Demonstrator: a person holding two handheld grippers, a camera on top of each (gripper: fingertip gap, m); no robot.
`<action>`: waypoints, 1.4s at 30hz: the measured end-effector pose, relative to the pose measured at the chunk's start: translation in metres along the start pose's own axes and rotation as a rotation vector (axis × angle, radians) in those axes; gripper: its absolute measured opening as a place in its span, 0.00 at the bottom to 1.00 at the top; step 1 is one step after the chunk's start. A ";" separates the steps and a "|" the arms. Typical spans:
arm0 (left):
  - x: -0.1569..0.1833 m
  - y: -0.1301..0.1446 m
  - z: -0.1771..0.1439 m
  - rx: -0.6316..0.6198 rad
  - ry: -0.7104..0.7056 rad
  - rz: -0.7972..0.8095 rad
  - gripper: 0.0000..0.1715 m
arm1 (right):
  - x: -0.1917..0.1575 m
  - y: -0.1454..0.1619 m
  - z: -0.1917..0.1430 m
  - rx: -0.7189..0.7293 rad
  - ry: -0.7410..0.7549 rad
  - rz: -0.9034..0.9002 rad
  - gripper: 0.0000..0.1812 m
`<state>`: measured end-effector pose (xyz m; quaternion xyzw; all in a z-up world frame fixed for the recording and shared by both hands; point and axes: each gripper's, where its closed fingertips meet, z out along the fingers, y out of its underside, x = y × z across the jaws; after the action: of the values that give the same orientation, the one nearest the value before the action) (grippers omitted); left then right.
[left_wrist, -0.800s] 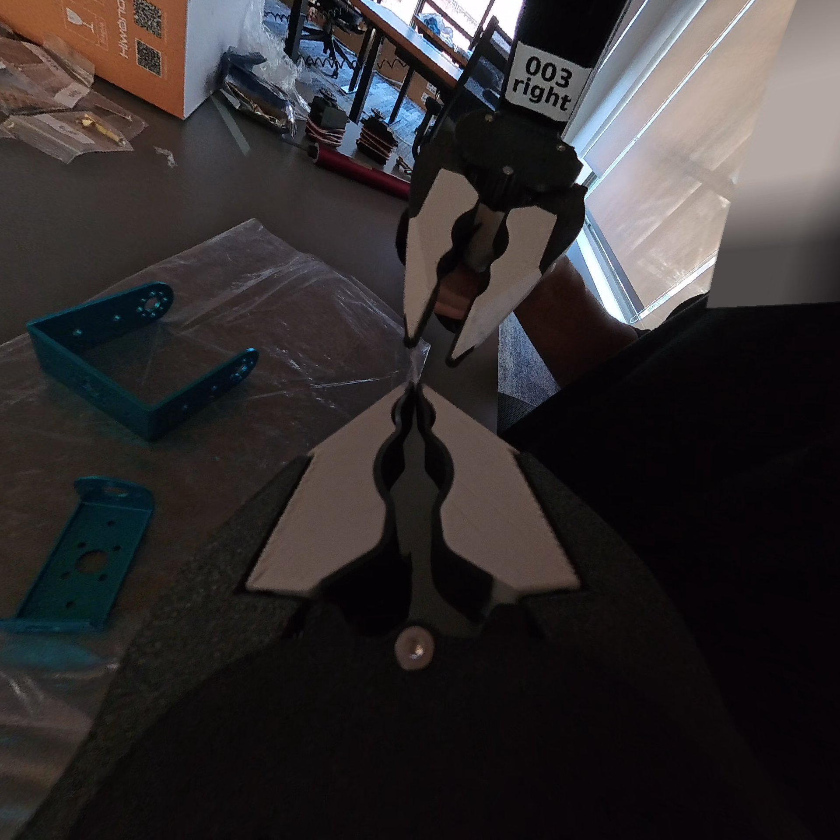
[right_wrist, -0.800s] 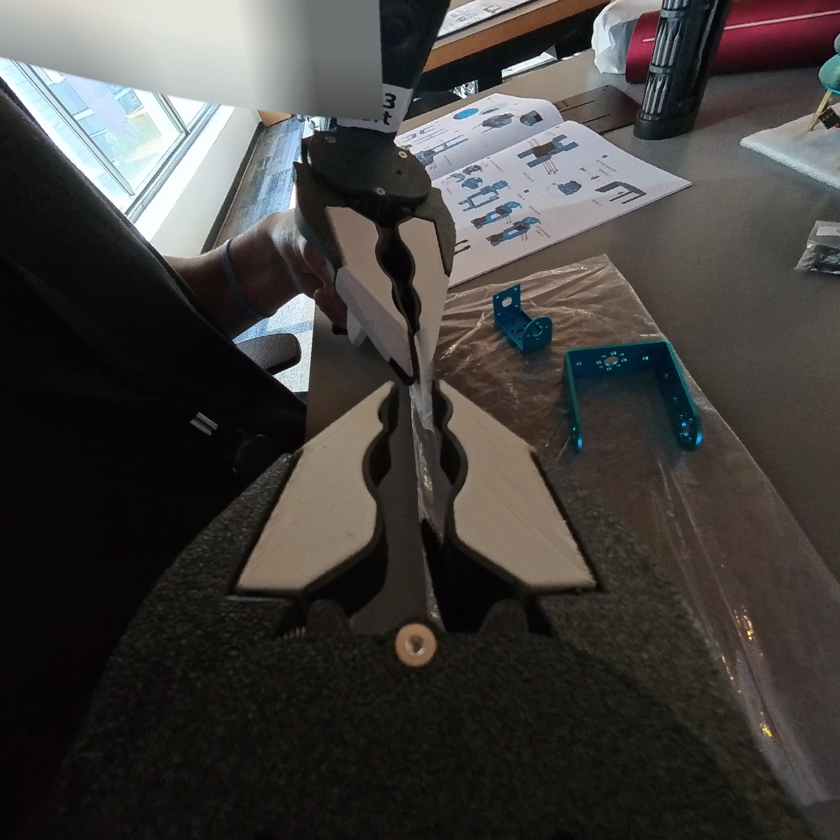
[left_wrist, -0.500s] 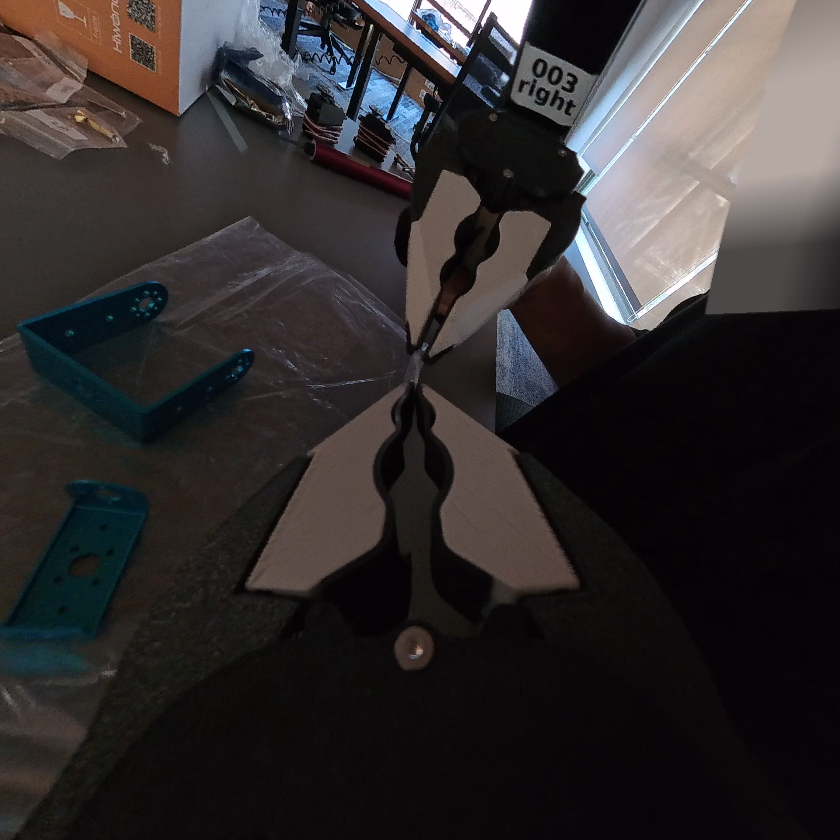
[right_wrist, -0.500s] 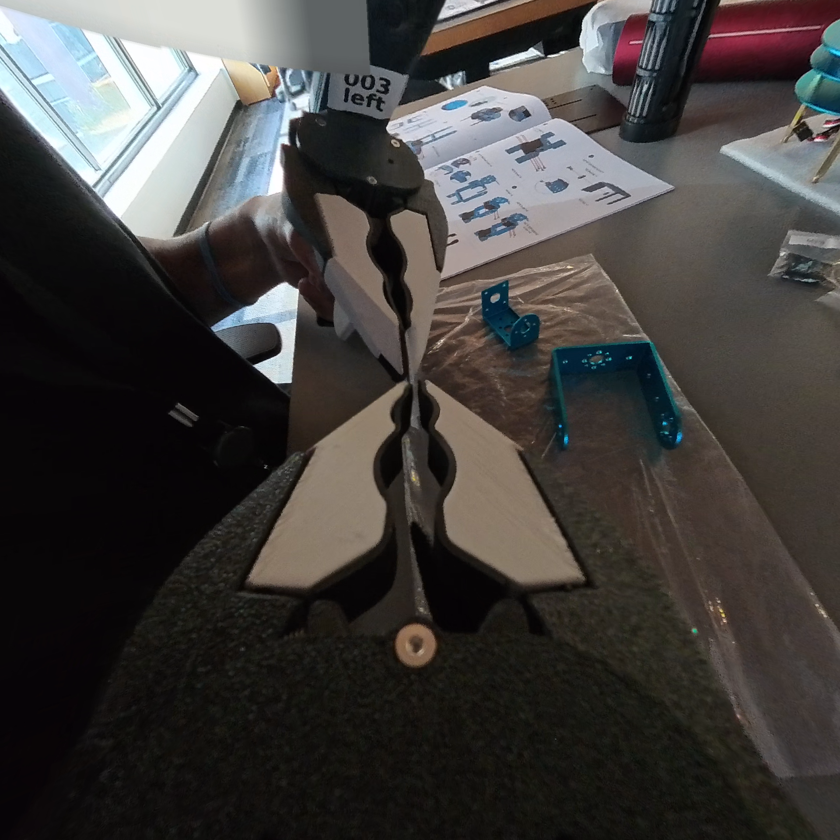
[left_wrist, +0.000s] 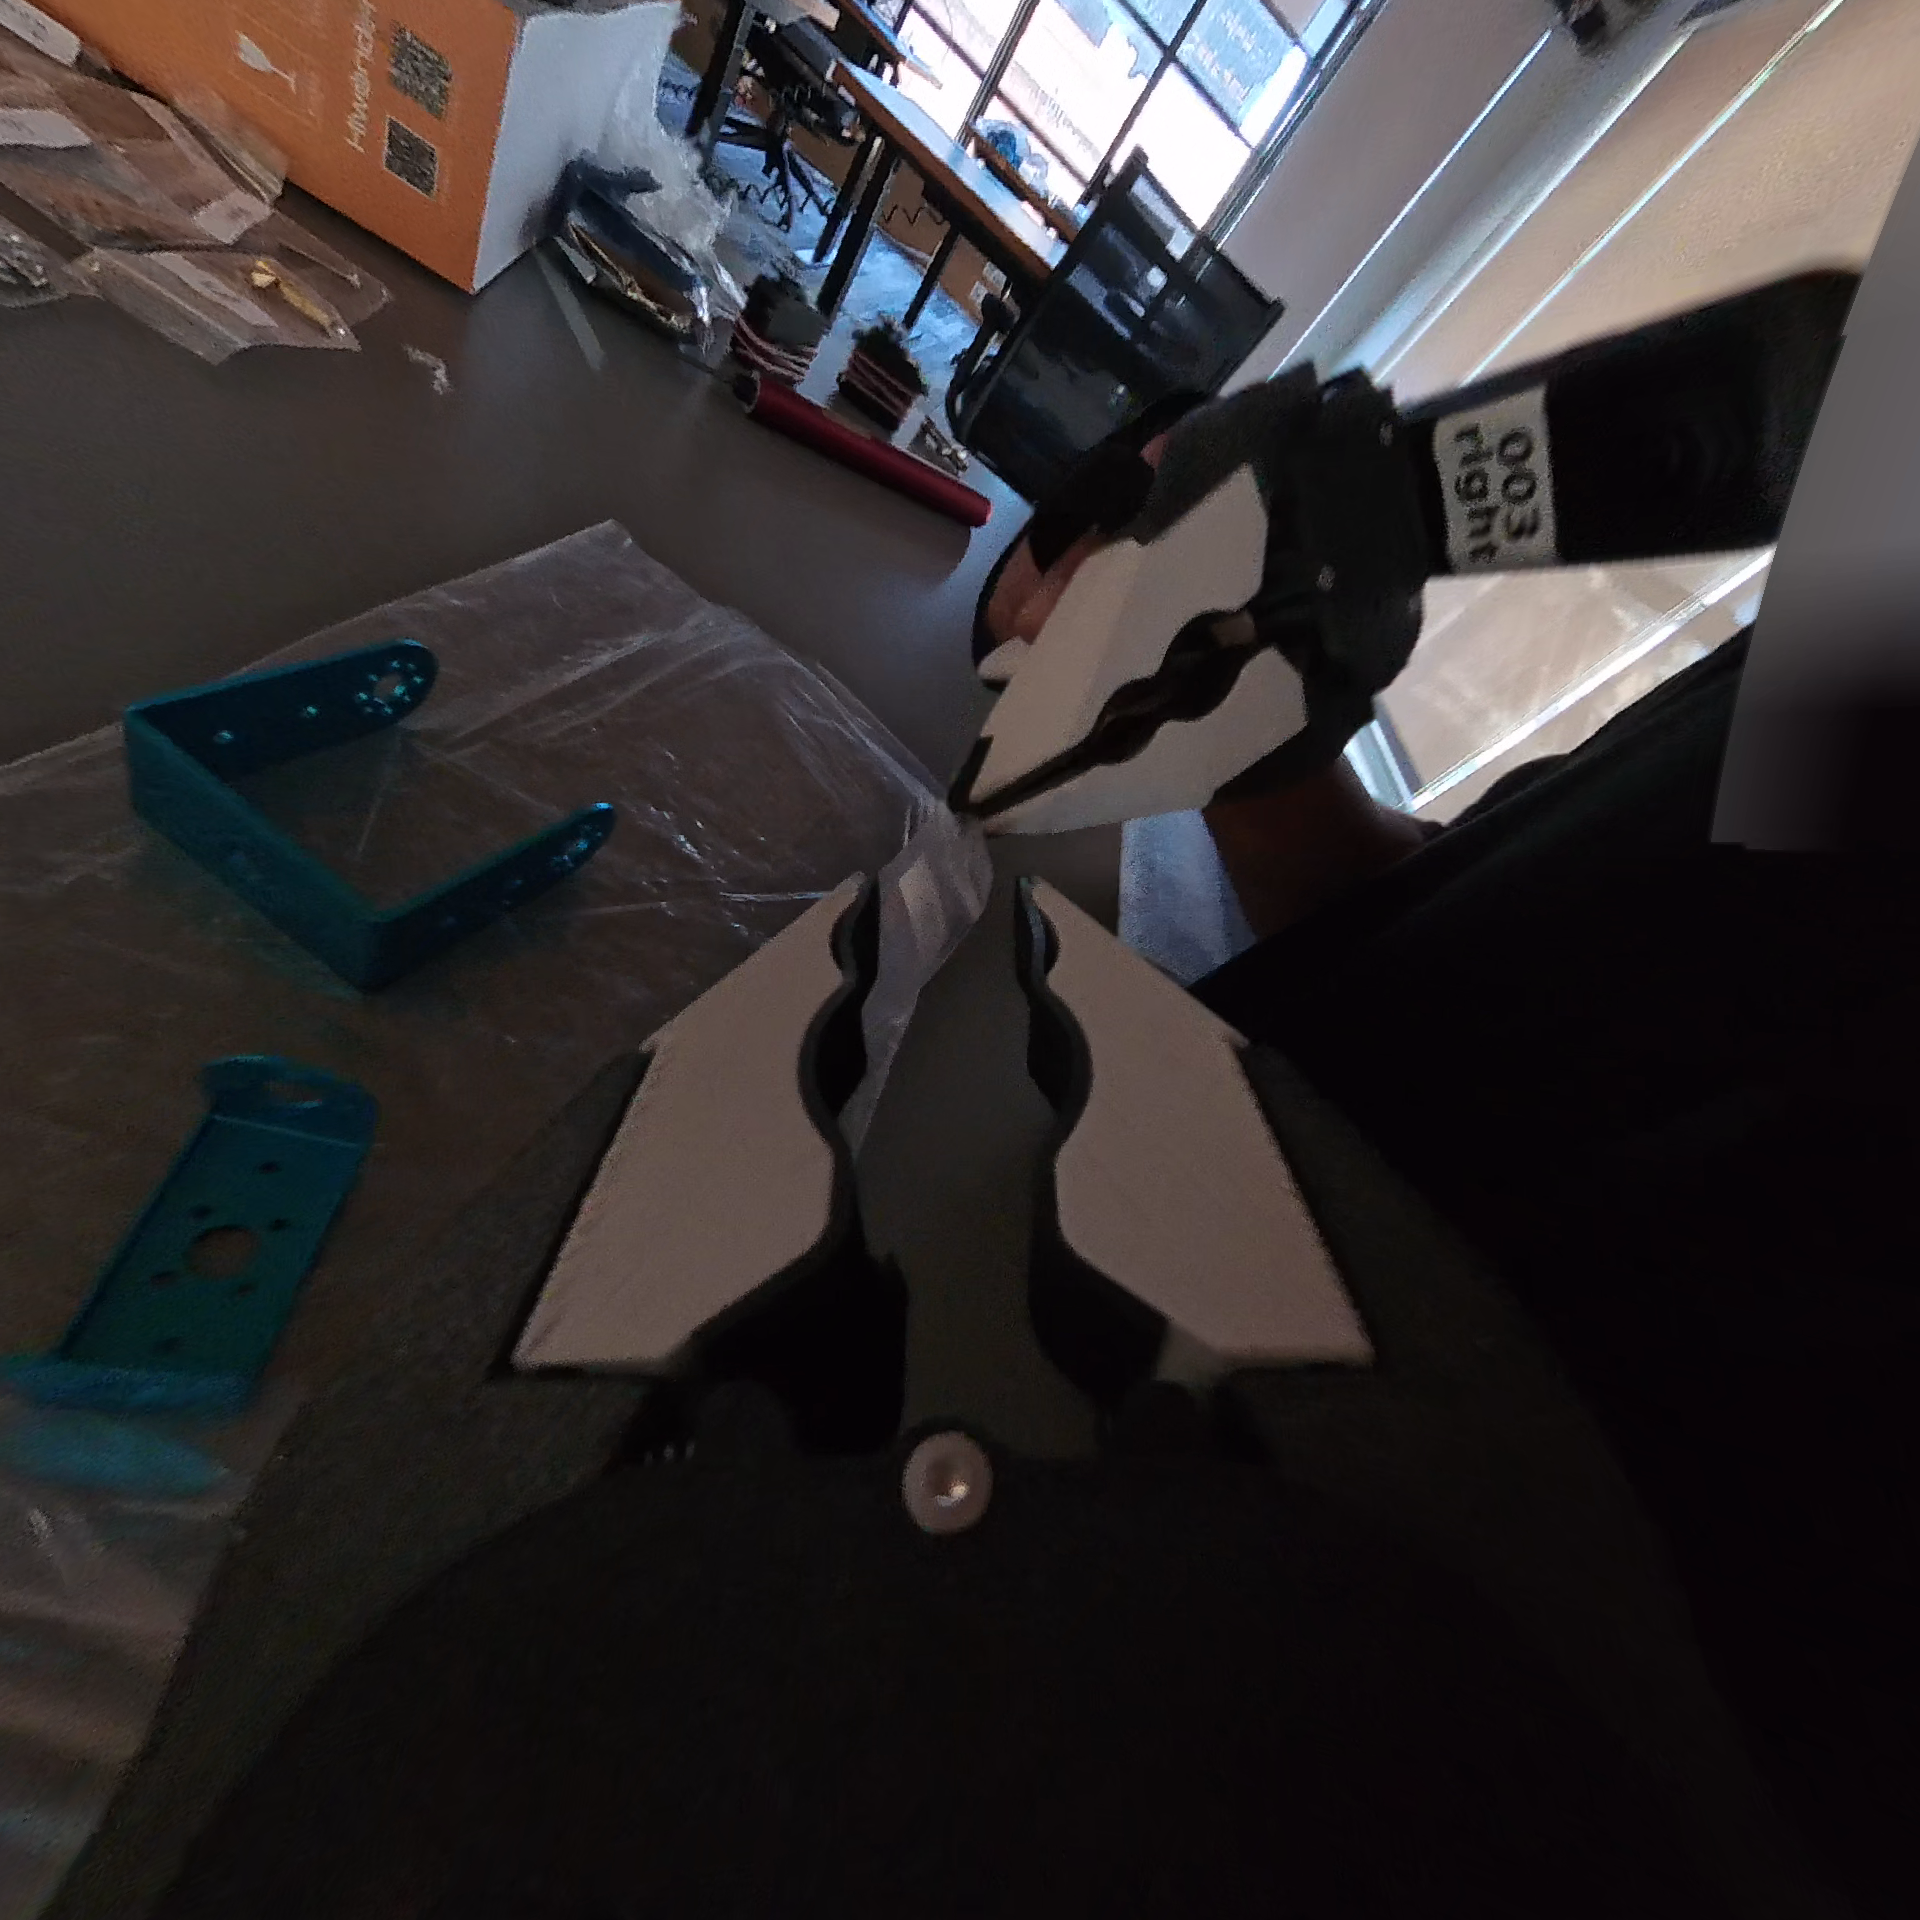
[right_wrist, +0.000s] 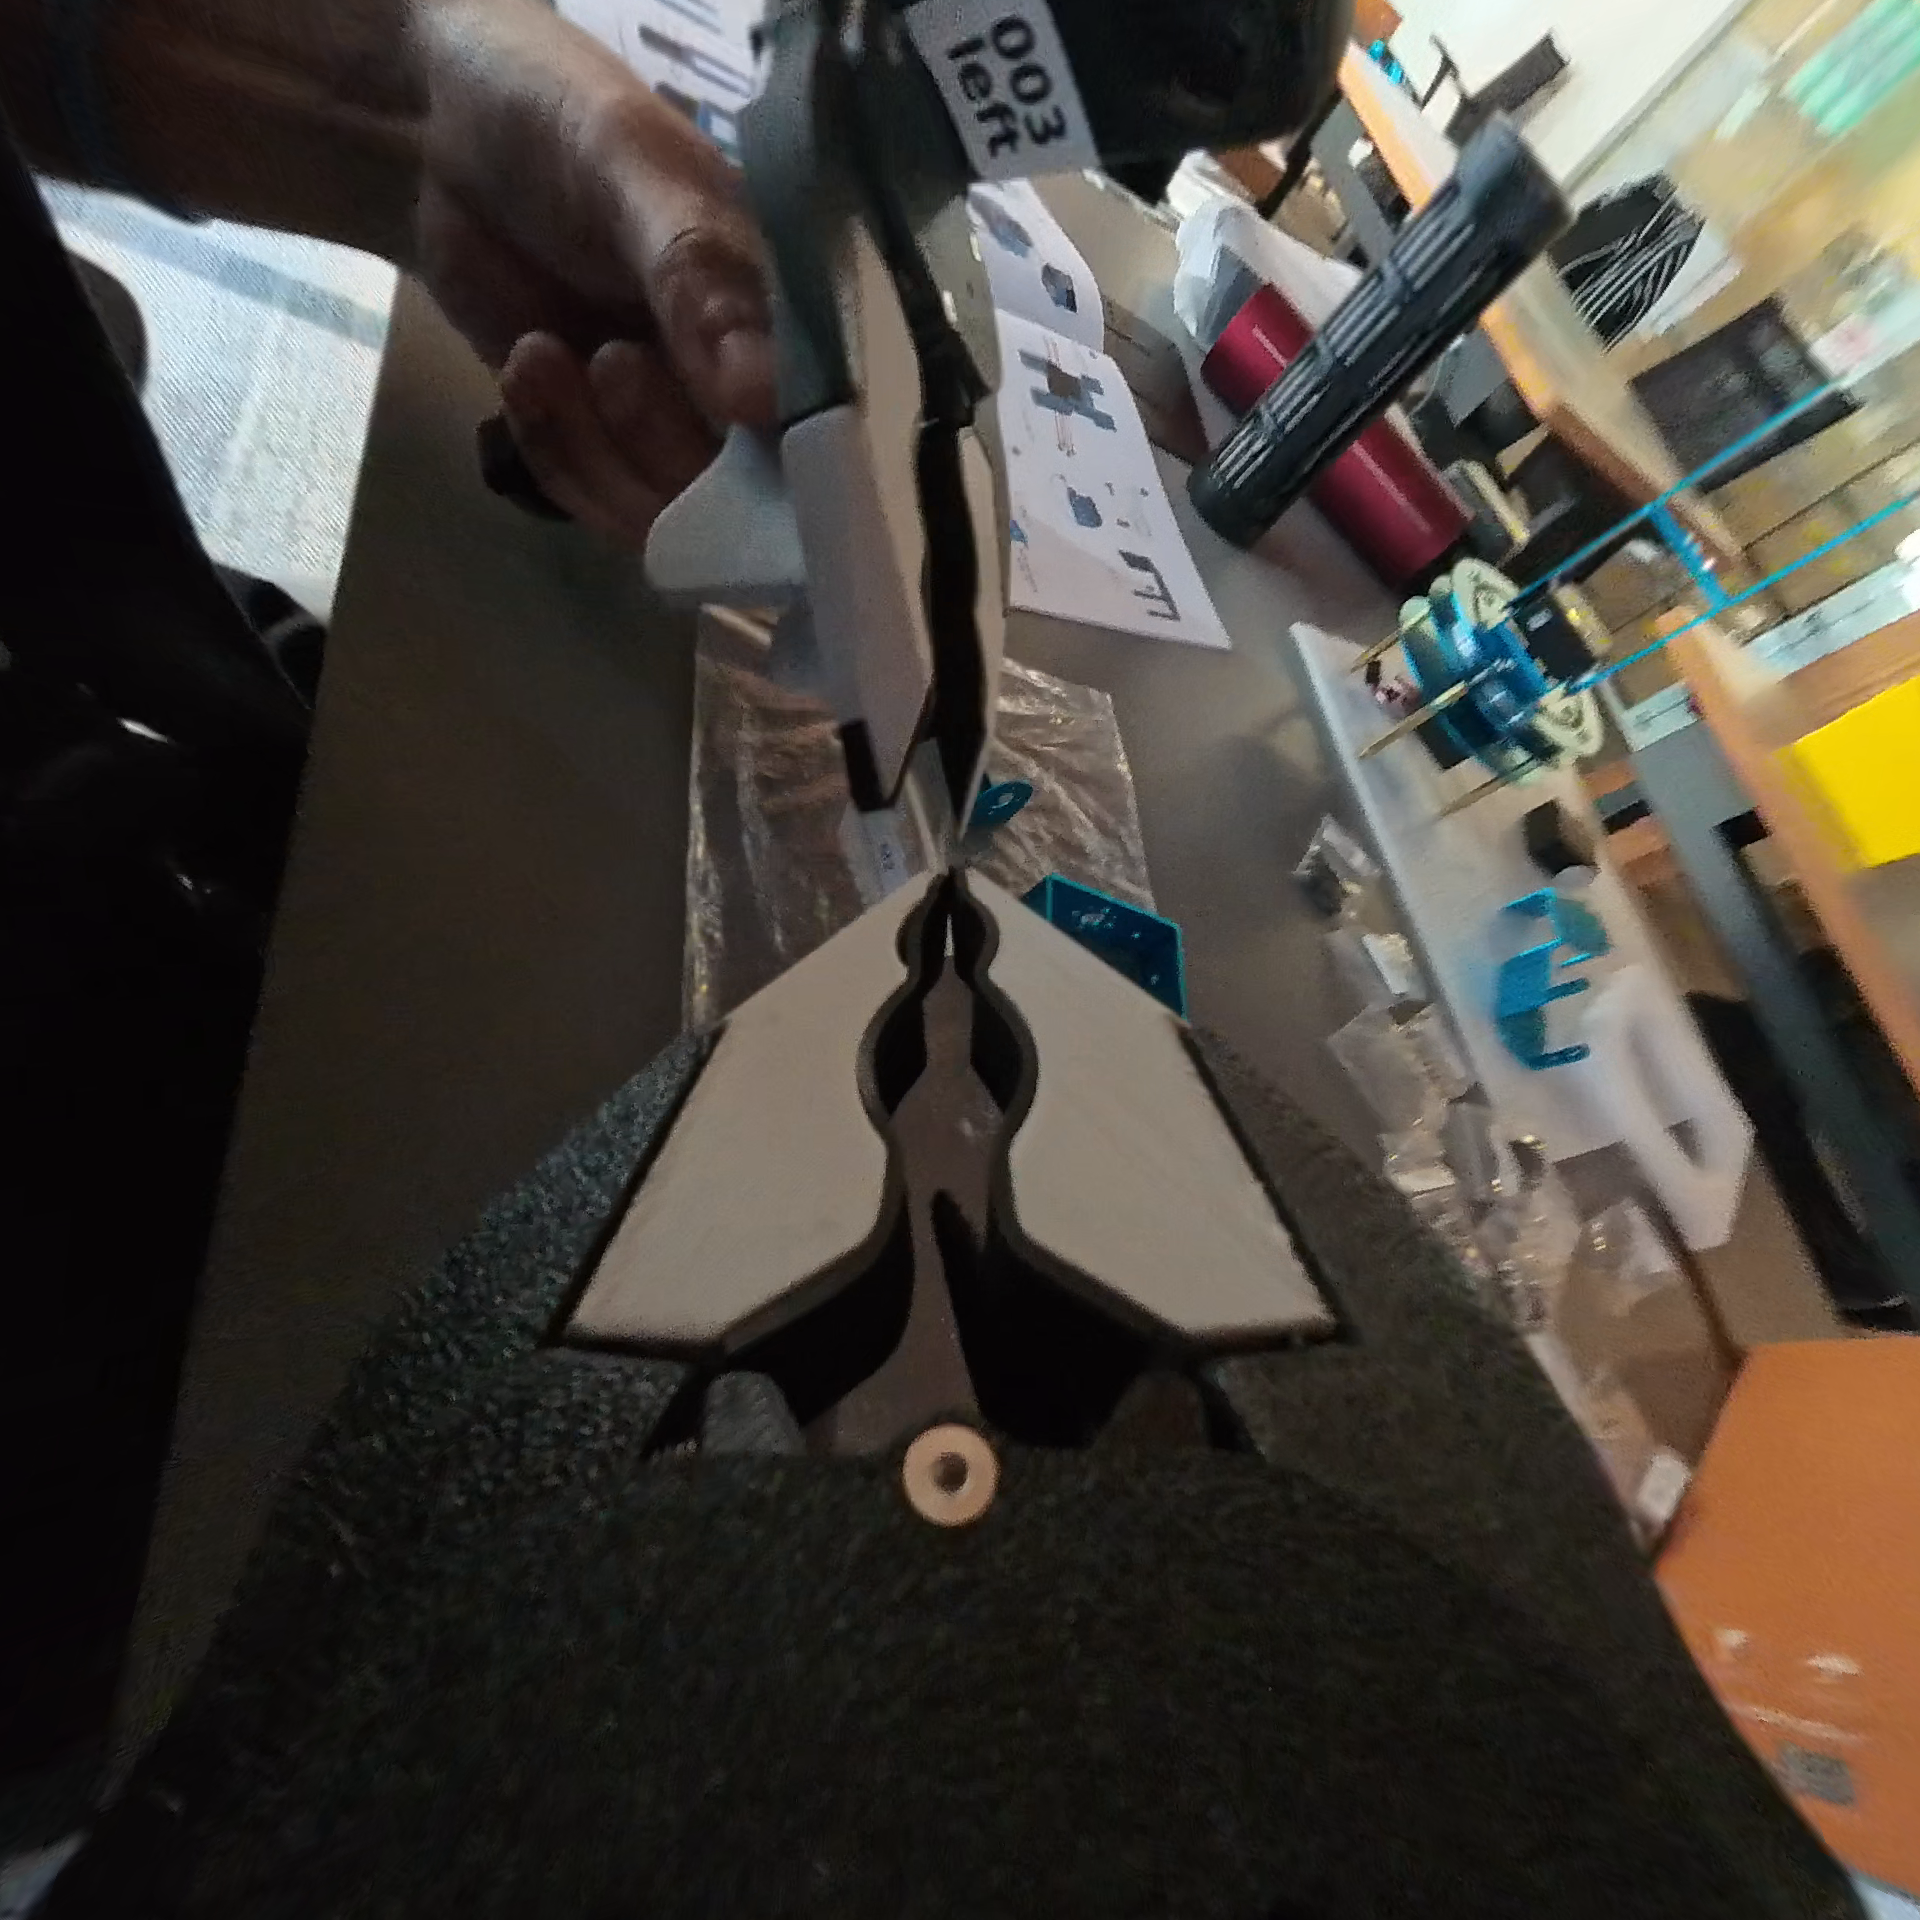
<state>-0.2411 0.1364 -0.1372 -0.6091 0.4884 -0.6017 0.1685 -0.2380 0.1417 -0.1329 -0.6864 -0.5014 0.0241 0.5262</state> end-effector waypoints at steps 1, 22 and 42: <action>0.001 -0.003 -0.003 0.012 0.018 -0.014 0.14 | 0.000 -0.001 0.000 0.002 0.009 -0.031 0.00; 0.009 -0.006 -0.003 -0.176 0.334 -0.324 0.01 | -0.005 -0.014 0.006 0.076 0.153 -0.570 0.00; 0.008 -0.005 -0.007 -0.159 0.361 -0.336 0.00 | -0.006 -0.015 0.007 0.119 0.167 -0.603 0.00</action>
<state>-0.2469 0.1355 -0.1269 -0.5757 0.4482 -0.6800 -0.0725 -0.2550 0.1412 -0.1277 -0.4744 -0.6351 -0.1603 0.5881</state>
